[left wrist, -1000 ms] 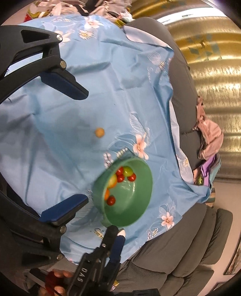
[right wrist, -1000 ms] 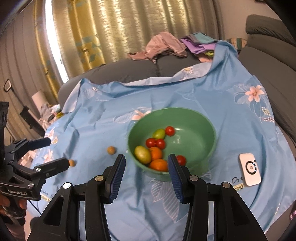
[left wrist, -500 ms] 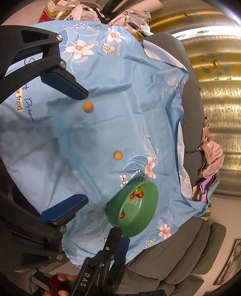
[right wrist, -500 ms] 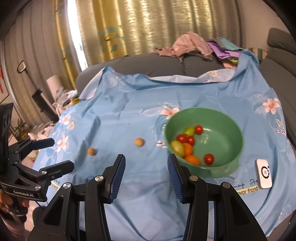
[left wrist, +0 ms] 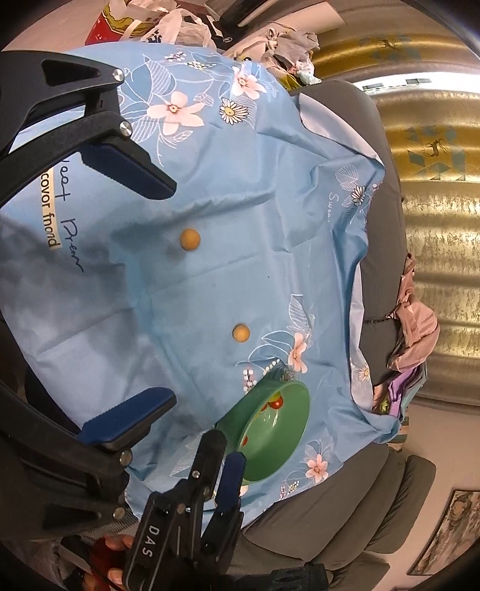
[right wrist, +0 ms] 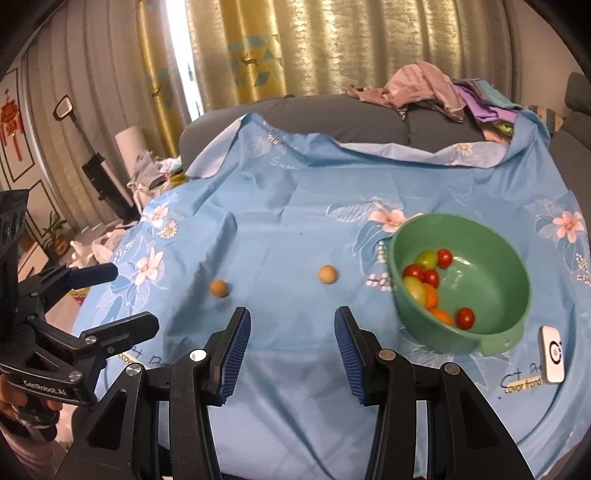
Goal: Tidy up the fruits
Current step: 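Withdraw both tools toward the two small yellow tomatoes, then grasp a small yellow tomato with the left tool while the right tool grasps the other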
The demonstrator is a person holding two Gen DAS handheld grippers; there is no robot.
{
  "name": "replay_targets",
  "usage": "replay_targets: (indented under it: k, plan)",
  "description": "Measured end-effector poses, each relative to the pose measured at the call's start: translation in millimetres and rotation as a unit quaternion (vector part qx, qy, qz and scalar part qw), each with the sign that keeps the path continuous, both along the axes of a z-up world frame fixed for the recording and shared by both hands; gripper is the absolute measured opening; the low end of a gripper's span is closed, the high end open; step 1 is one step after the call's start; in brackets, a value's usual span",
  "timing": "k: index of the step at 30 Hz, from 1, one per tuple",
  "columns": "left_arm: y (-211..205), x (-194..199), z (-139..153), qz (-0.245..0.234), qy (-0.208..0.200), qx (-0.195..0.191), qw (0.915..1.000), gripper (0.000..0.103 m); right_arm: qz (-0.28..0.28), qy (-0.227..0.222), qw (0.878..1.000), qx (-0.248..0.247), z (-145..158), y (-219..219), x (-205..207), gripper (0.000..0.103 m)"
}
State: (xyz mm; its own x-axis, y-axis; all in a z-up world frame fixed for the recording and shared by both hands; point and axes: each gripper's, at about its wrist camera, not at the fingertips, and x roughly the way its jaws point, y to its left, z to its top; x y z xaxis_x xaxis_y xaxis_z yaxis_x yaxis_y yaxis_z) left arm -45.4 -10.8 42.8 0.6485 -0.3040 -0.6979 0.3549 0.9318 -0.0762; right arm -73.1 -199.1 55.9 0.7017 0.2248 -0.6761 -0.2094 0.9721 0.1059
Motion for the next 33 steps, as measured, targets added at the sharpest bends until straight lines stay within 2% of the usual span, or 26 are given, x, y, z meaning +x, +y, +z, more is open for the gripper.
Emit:
replay_targets:
  k: [5, 12, 19, 26, 29, 33]
  plan:
    - [10.7, 9.1, -9.4, 0.011, 0.007, -0.003, 0.9999, 0.102, 0.009, 0.011, 1.000, 0.001, -9.2, 12.1, 9.0, 0.048]
    - [33.7, 27.7, -26.2, 0.020, 0.030, -0.034, 0.9988, 0.101, 0.016, 0.038, 0.999, 0.007, -29.6, 12.8, 26.8, 0.048]
    - [38.6, 35.2, -39.8, 0.004, 0.035, -0.027, 0.9990, 0.099, 0.016, 0.061, 0.998, 0.012, -47.8, 4.7, 46.9, 0.048]
    - [22.5, 55.5, -47.6, -0.028, 0.035, -0.013, 0.9989, 0.090, 0.018, 0.074, 0.997, 0.018, -60.1, -1.8, 62.9, 0.048]
    - [15.8, 72.1, -55.1, -0.037, 0.045, -0.003, 0.9983, 0.076, 0.017, 0.078, 0.997, 0.022, -63.9, -4.7, 68.9, 0.048]
    - [7.7, 97.1, -71.5, -0.042, 0.068, 0.014, 0.9967, 0.070, 0.023, 0.081, 0.996, 0.026, -68.8, -5.2, 75.0, 0.048]
